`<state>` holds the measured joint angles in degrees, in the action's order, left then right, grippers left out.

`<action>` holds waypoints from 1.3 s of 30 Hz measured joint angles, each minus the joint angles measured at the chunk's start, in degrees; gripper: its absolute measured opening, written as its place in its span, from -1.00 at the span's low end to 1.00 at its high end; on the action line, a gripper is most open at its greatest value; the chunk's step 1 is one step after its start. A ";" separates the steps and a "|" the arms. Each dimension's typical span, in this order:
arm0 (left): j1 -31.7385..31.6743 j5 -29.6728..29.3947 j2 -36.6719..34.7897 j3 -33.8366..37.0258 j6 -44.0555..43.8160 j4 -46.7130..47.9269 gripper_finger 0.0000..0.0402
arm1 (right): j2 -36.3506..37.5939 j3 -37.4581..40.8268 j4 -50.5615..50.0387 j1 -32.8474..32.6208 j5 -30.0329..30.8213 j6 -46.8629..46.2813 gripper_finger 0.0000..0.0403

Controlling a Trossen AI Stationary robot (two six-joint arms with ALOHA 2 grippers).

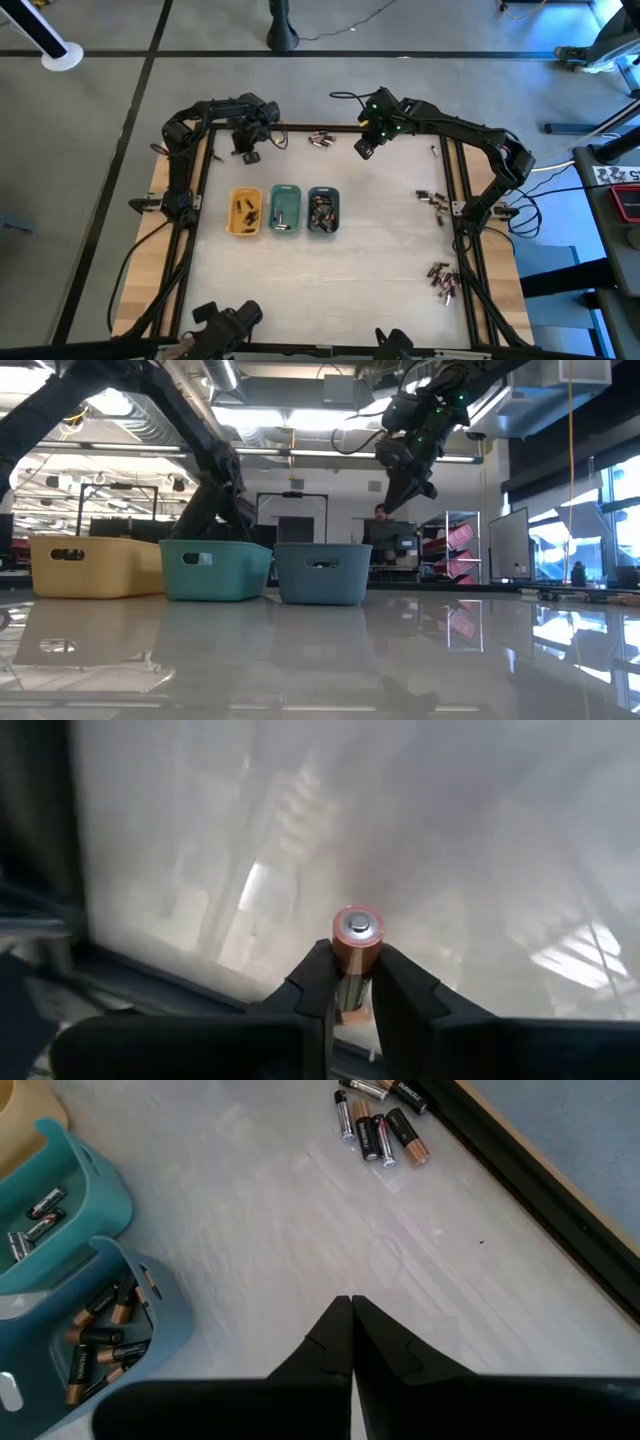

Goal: Sort batteries
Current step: Put the large black battery into the blue bin

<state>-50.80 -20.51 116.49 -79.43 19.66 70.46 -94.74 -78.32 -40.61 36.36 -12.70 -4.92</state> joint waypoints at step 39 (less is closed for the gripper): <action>28.24 50.36 -8.38 -1.98 -6.14 -34.65 -0.82 | 0.00 0.00 -3.08 0.02 1.30 -1.26 -0.99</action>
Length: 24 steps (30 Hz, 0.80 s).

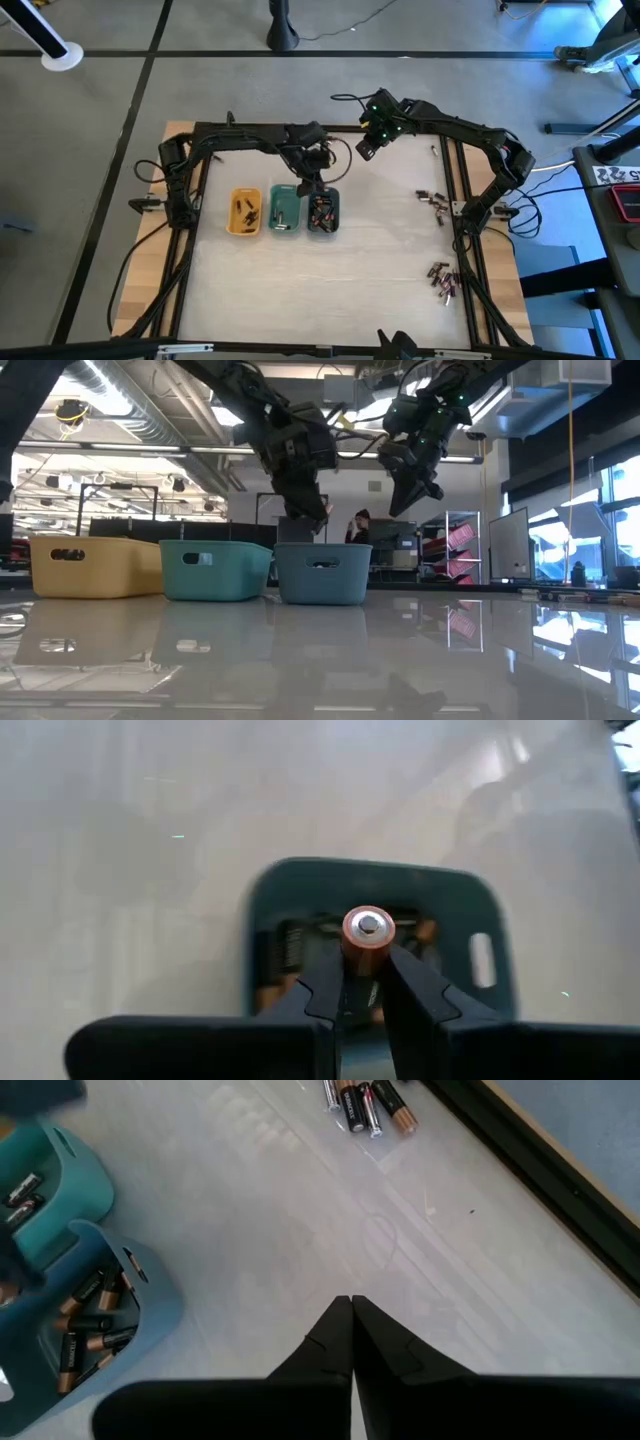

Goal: Sort batteries
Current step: Put the large black battery into the blue bin

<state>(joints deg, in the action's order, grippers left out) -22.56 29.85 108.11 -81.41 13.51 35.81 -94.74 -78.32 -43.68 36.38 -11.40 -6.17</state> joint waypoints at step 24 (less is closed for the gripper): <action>4.11 -0.74 9.47 0.05 -10.90 -1.98 -0.80 | 0.00 0.00 -2.73 0.02 0.28 2.65 -0.99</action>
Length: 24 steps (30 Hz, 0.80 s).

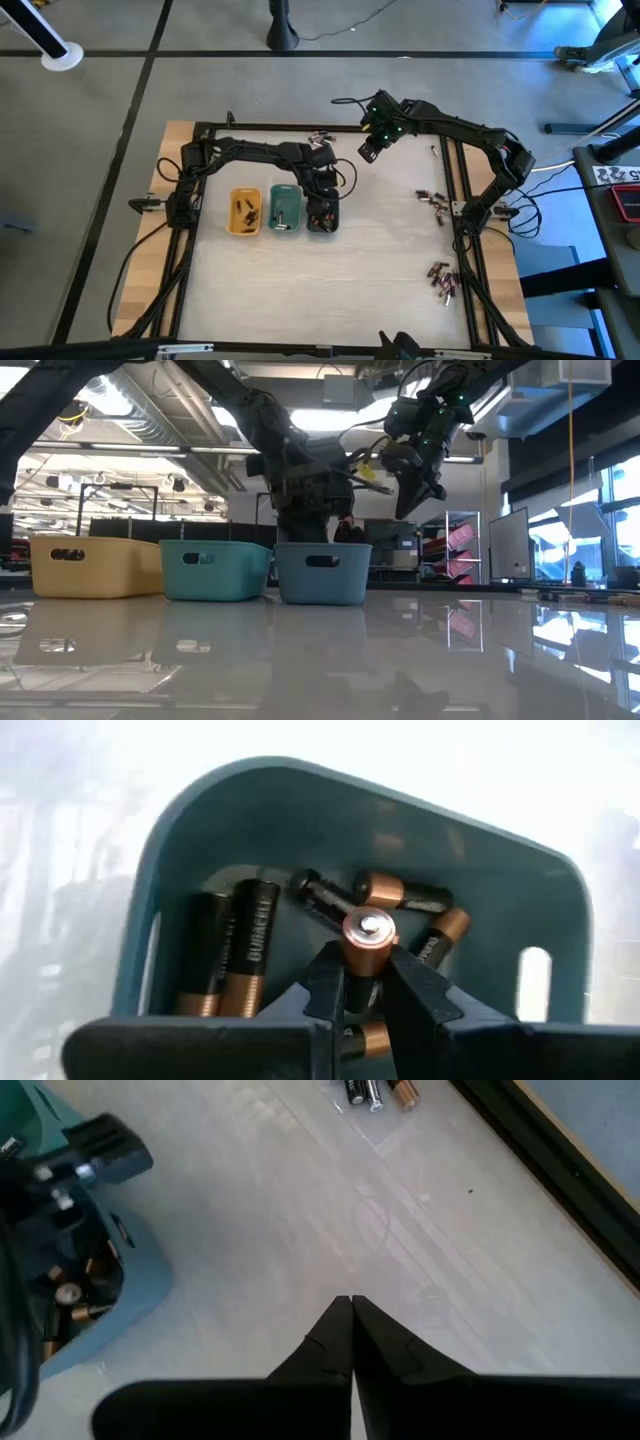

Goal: Sort batteries
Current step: Put the large black battery into the blue bin, then put the small black battery into the yellow bin

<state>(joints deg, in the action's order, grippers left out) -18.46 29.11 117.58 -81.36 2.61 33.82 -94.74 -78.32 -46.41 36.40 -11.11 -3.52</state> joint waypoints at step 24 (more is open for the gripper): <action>-1.39 3.93 -0.15 -4.10 -6.11 7.23 -0.18 | 0.00 0.00 0.04 0.00 0.00 9.95 -0.99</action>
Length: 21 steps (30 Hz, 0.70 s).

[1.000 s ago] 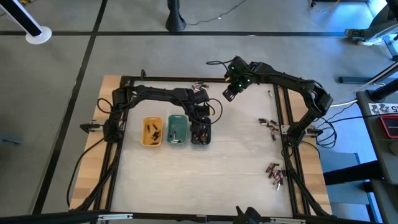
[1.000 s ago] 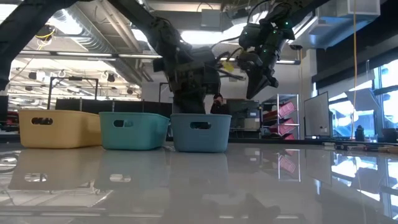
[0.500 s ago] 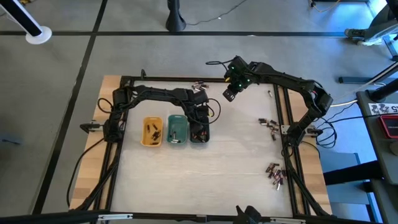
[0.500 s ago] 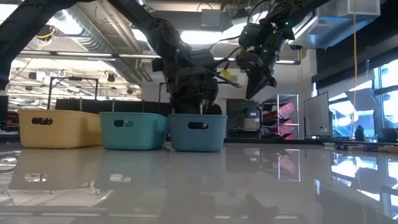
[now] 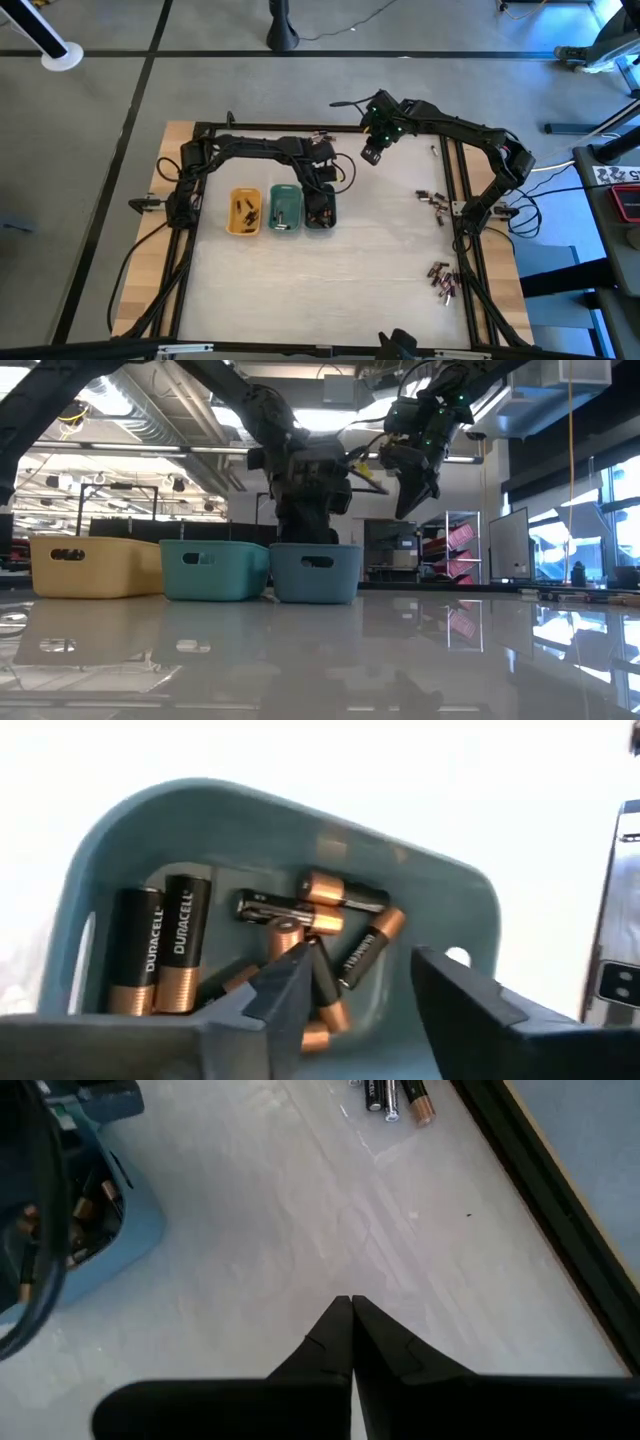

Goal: Sort batteries
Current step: Put the small black battery into the yellow bin

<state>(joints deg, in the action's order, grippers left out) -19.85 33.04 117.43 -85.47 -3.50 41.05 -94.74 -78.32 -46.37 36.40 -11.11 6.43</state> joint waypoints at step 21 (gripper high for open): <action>-17.17 -33.21 -16.48 -6.84 21.68 43.34 -0.09 | 0.00 0.02 3.03 0.75 -1.09 -5.49 -0.99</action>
<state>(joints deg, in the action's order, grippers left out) -37.02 -0.18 100.95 -92.30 18.18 84.39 -94.74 -78.30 -43.34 37.15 -12.20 0.94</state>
